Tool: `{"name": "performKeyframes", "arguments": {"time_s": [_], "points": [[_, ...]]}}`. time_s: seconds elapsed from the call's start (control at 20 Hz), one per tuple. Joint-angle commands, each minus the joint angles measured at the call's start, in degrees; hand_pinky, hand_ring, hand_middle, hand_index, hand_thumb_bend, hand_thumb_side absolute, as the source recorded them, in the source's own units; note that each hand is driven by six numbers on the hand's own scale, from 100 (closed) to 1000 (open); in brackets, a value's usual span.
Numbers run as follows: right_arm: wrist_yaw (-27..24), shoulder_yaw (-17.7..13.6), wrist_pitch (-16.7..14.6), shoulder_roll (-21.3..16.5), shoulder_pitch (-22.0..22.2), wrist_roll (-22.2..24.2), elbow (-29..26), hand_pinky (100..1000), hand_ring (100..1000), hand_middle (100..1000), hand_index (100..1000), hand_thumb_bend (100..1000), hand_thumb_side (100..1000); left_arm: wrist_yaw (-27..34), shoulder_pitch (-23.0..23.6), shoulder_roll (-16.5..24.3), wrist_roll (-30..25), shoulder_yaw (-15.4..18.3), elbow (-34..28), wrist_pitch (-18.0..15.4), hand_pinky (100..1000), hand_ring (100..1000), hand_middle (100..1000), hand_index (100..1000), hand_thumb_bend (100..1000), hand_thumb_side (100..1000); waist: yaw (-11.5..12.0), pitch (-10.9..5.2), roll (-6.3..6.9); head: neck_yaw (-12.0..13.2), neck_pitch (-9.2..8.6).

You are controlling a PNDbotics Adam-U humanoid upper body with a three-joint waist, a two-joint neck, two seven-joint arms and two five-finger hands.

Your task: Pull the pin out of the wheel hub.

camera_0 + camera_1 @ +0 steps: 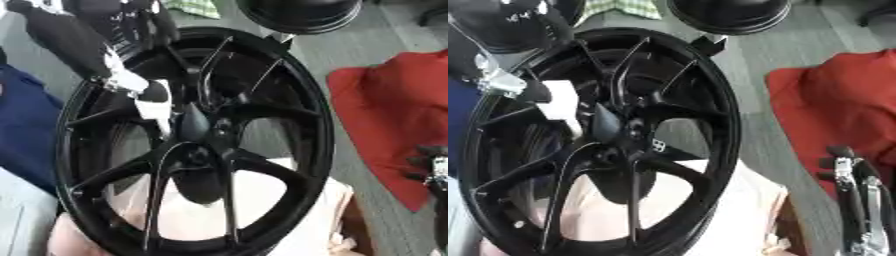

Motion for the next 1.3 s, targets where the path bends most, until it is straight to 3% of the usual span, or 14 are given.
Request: {"name": "performKeyframes", "arguments": {"time_s": [0.05,0.3,0.65,0.9,1.15,1.3], "points": [[-0.35,-0.01,0.25,-0.2,-0.28,-0.03,-1.09,614,721,513,701,100,836,-0.21,-0.56,0.57,-5.45,-0.41,1.09,4.89,811,773,775,859,546,388,-0.16,-0.63,-0.04,0.5,0.37],[-0.35,0.05,0.52,-0.06,-0.54,0.05,-1.09,615,722,513,701,100,838,-2.13,0.6,0.36,-5.45,-1.42,3.54,3.27,810,774,770,852,515,315,-0.41,-0.33,-0.02,0.83,0.38],[-0.45,0.0,0.75,0.09,-0.69,-0.15,-1.09,615,722,513,701,100,837,-3.24,1.66,0.58,-5.45,-2.46,5.33,1.94,799,751,738,829,491,339,-0.43,-0.19,-0.13,1.67,0.91],[-0.53,-0.06,0.88,0.19,-0.78,-0.18,-1.09,615,723,509,701,100,838,-3.19,1.72,0.67,-5.45,-2.18,5.43,1.85,770,689,663,779,464,337,-0.39,-0.13,-0.21,2.19,0.84],[-0.49,-0.09,0.9,0.4,-0.81,-0.03,-1.09,616,723,508,702,100,839,-4.87,1.87,0.66,-5.45,-2.18,5.62,1.79,744,656,624,748,420,323,-0.52,-0.04,-0.24,2.6,0.81],[-0.48,-0.11,0.99,0.54,-0.86,0.04,-1.09,616,724,508,702,100,841,-5.65,2.05,0.64,-5.45,-2.3,5.53,1.23,723,622,596,723,349,316,-0.6,0.03,-0.26,2.74,0.74]]}}
